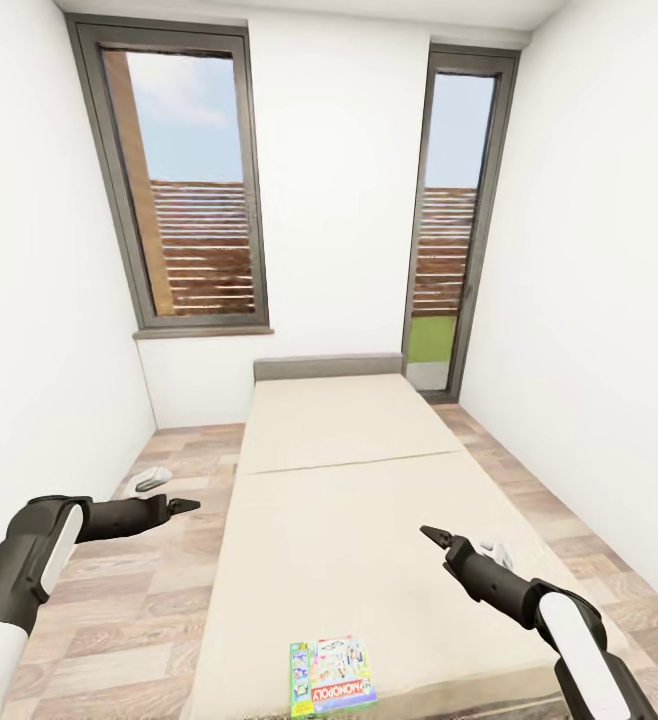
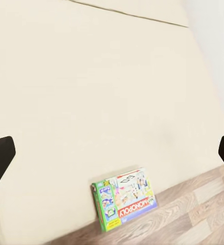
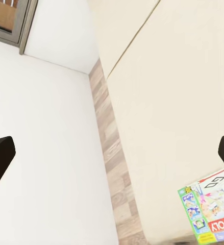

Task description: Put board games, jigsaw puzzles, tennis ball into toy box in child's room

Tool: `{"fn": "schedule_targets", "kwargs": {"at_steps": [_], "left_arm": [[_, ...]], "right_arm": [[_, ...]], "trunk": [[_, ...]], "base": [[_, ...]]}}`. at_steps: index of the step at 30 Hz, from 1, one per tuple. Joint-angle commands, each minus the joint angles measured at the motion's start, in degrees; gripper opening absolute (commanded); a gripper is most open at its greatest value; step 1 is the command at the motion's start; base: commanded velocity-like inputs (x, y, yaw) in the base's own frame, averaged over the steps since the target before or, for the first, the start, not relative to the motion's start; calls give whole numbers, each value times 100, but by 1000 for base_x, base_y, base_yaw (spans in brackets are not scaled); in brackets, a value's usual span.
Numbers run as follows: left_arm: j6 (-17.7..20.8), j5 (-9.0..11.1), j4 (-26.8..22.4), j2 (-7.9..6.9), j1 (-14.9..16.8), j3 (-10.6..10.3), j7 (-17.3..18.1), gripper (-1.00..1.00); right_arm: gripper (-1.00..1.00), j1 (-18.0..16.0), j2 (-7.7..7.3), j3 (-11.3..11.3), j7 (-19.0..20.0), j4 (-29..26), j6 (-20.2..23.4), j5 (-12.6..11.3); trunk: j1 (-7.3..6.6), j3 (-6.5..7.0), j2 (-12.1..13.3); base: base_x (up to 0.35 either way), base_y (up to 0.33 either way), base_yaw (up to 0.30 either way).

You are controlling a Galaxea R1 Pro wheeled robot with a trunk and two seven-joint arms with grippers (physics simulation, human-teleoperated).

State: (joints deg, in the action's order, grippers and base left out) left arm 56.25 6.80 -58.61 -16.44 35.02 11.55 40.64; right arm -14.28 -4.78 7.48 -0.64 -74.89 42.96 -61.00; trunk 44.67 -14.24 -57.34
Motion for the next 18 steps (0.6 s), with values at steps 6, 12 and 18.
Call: {"fn": "schedule_targets", "kwargs": {"at_steps": [6, 12, 18], "left_arm": [[43, 41, -1, 0, 5, 5, -12, 100], [43, 41, -1, 0, 5, 5, -12, 100], [43, 41, -1, 0, 5, 5, -7, 100]], "right_arm": [[100, -4, 3, 7, -7, -7, 29, -17], [100, -4, 3, 6, -7, -8, 31, -17], [100, -4, -2, 1, -7, -8, 36, -23]], "trunk": [[132, -116, -248], [264, -224, -489], [396, -332, -729]], "base": [[-23, 0, 0], [-3, 0, 0], [0, 0, 0]]}}
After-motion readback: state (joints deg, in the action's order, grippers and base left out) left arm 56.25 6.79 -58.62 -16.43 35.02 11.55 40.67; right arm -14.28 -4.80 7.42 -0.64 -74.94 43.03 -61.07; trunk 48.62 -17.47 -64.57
